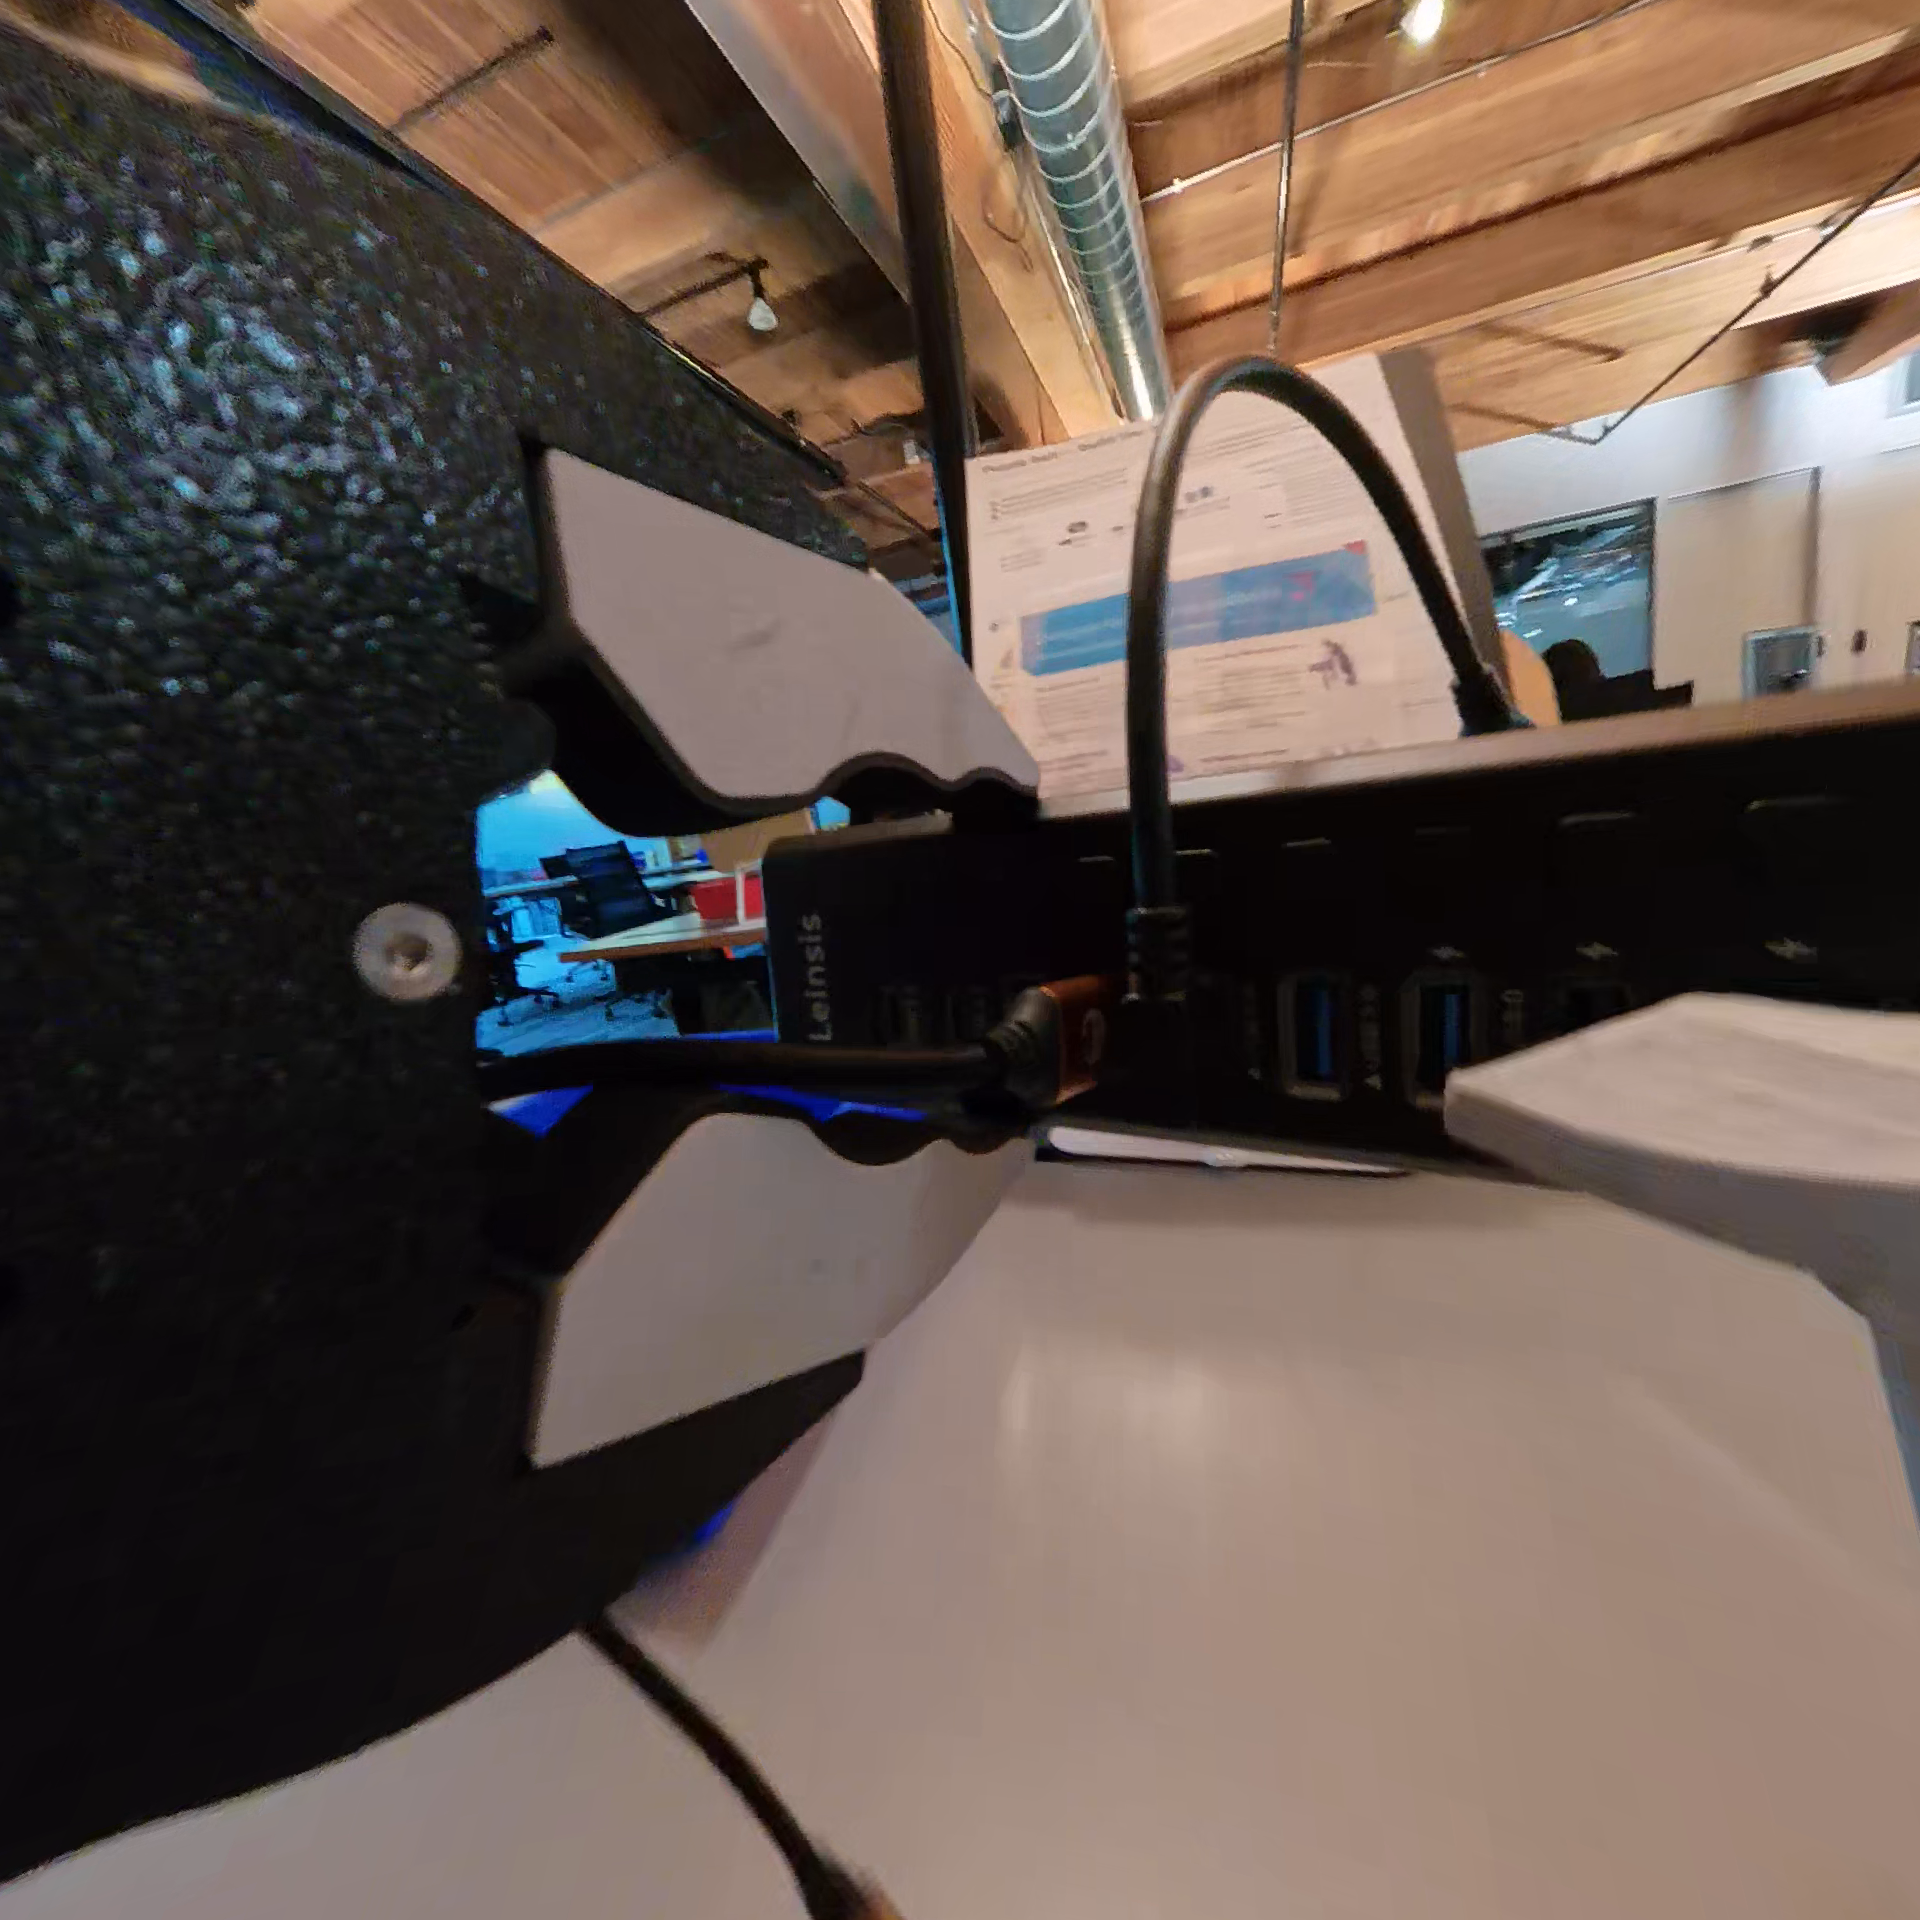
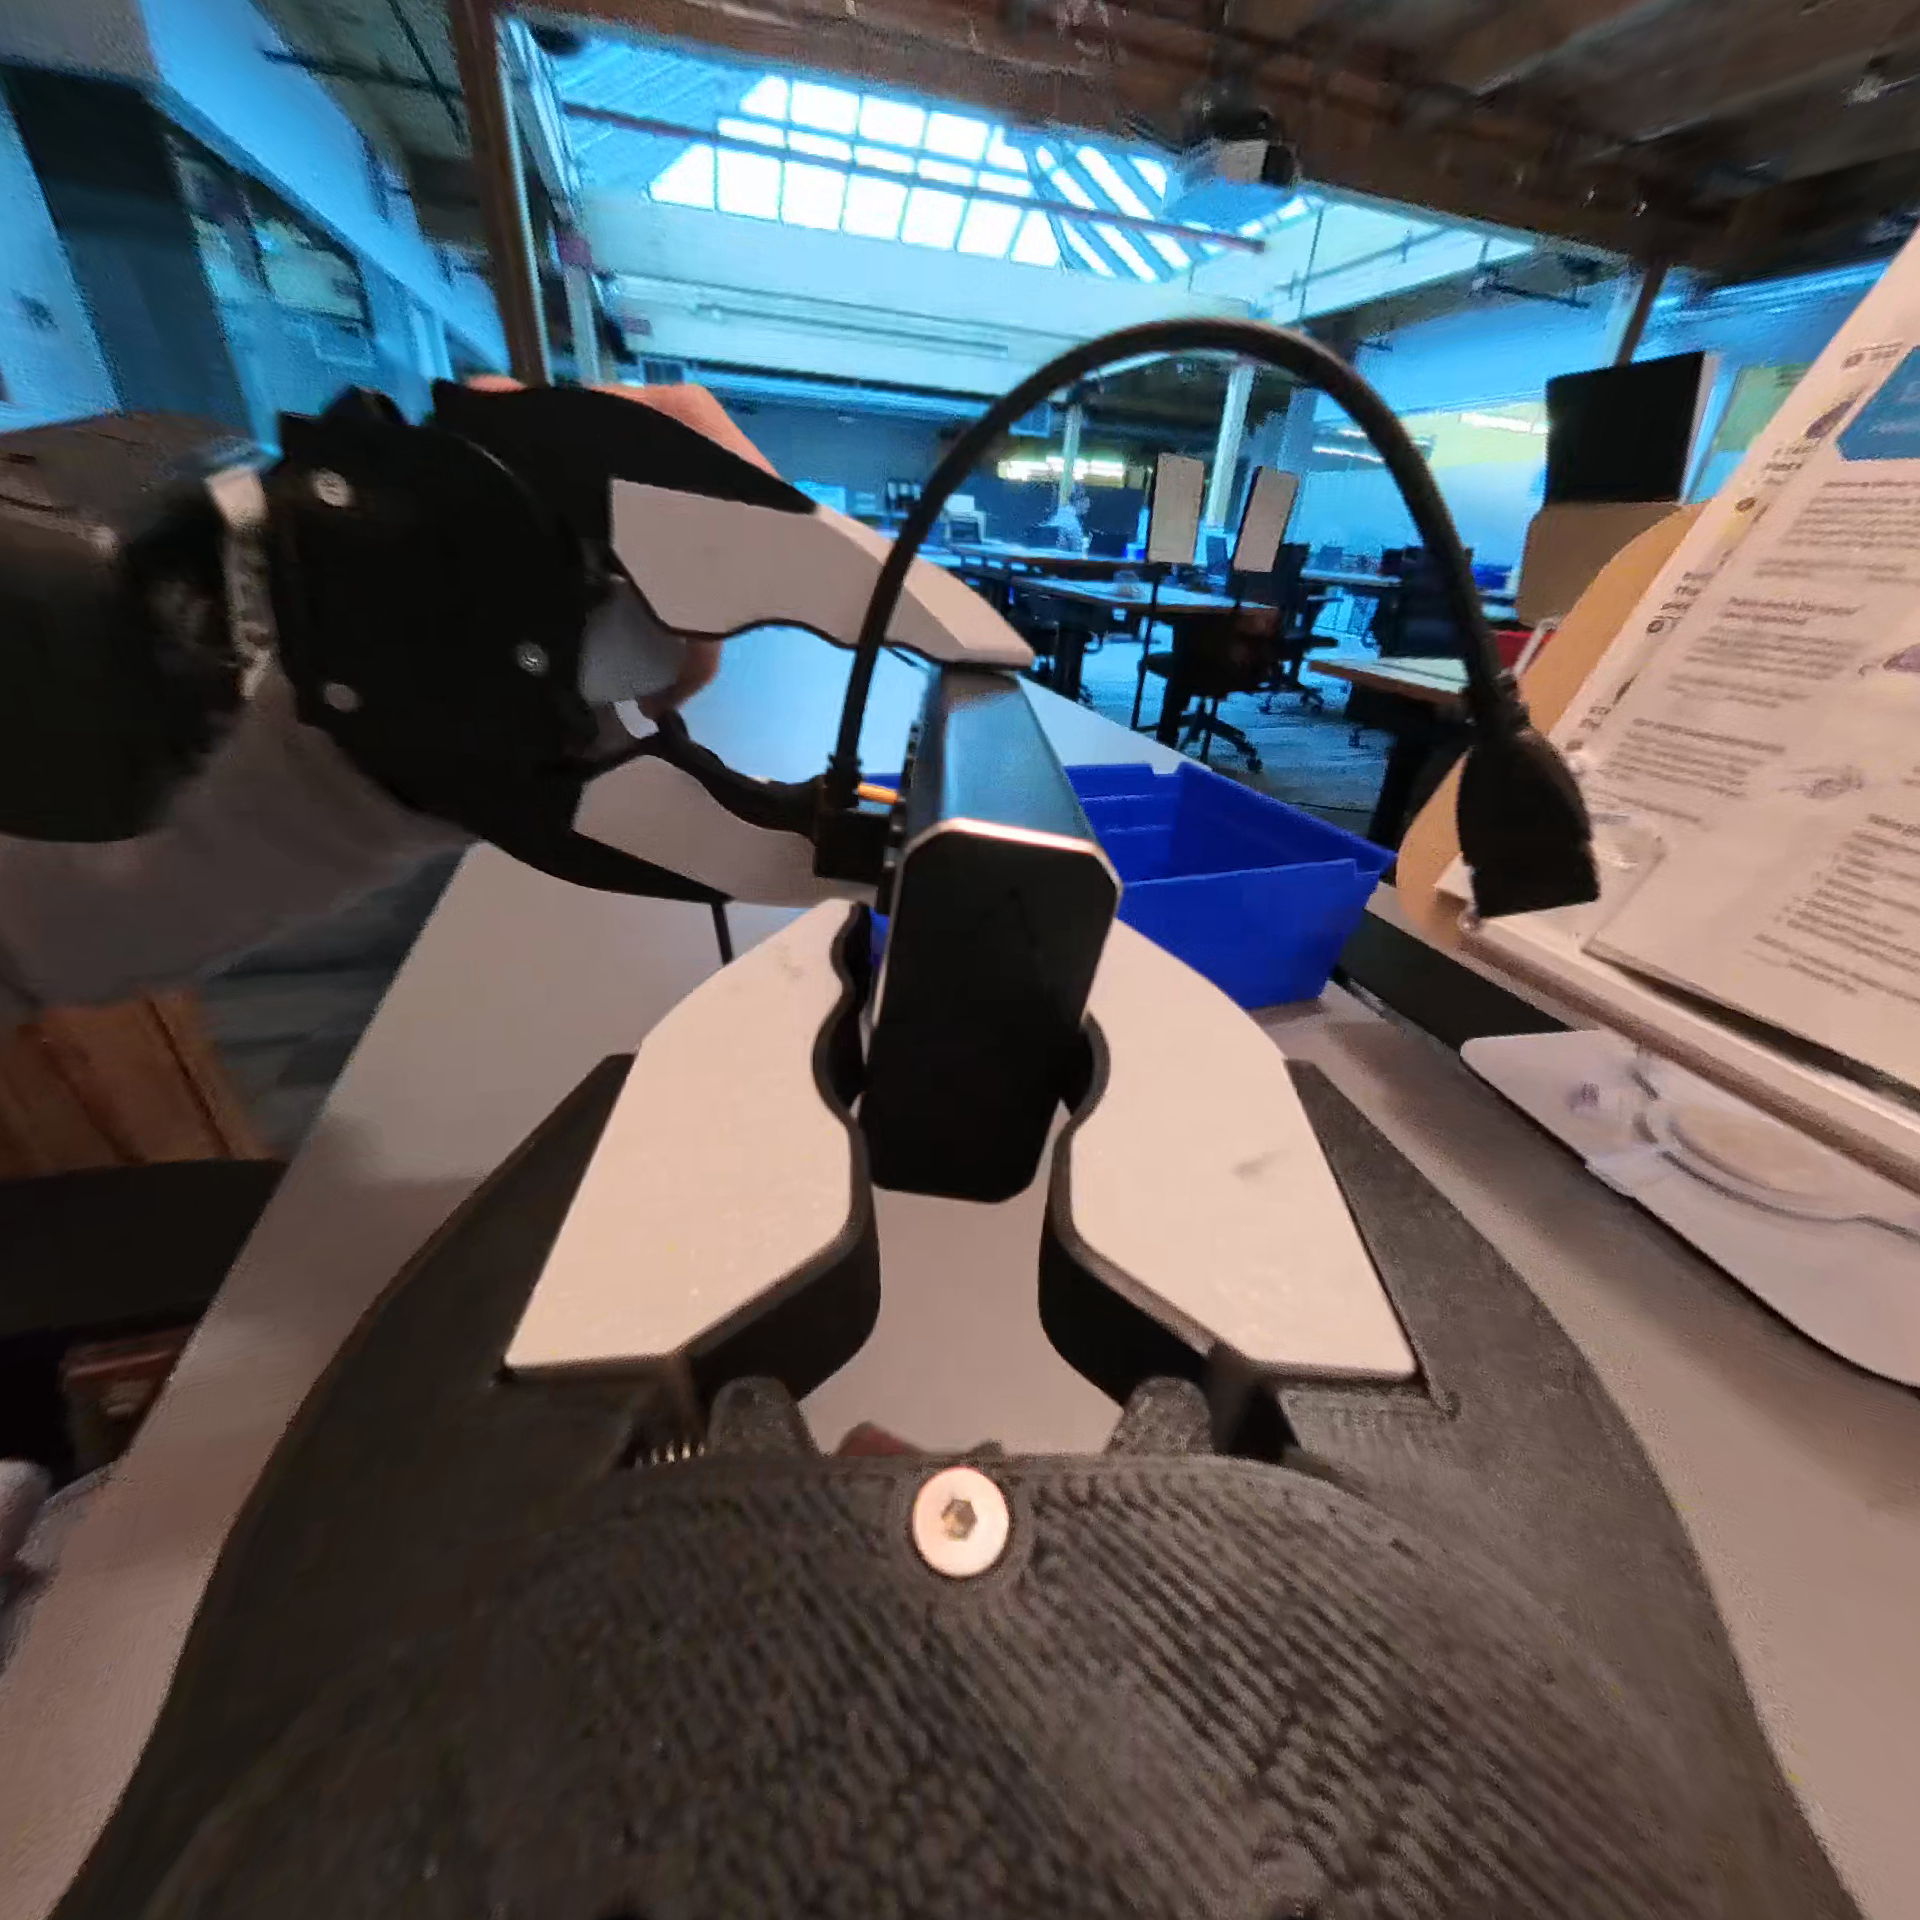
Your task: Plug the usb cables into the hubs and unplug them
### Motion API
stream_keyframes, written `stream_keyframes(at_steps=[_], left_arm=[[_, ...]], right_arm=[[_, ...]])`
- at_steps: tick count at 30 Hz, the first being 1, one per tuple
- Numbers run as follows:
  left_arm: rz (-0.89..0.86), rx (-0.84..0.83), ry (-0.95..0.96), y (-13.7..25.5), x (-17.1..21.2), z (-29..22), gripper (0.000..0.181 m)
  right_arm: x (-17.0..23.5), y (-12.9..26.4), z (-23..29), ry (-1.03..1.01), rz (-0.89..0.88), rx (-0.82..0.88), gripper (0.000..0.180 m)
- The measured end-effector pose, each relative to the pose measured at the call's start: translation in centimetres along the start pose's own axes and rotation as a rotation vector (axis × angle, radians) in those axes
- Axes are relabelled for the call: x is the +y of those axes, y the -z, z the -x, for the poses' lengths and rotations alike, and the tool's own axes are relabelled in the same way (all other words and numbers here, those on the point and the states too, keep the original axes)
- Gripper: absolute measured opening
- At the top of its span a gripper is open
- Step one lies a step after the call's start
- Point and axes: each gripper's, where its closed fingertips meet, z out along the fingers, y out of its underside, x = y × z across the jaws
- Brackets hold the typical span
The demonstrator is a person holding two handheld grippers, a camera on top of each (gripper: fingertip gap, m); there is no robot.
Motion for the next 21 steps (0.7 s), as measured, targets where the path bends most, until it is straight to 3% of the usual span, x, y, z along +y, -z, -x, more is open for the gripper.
stream_keyframes(at_steps=[8,12,14,17,21], left_arm=[[-0.089,0.026,0.007,-0.7,-2.6,-1.1,0.056],[-0.168,-0.046,0.04,-0.1,-3.4,0.0,0.063],[-0.235,0.014,0.13,1.0,-4.2,0.1,0.067],[-0.511,0.132,0.394,4.7,-6.2,1.1,0.073],[-0.874,0.282,1.016,7.7,-3.7,2.7,0.085]], right_arm=[[0.4,2.2,-0.5,-0.266,-0.142,-0.004,0.03],[-0.8,3.6,-2.1,-0.518,-0.329,-0.027,0.031],[-1.4,4.8,-3.2,-0.617,-0.418,-0.038,0.031],[-1.8,5.7,-3.3,-0.675,-0.466,-0.08,0.031],[-2.0,5.2,-2.5,-0.662,-0.416,-0.087,0.031]])
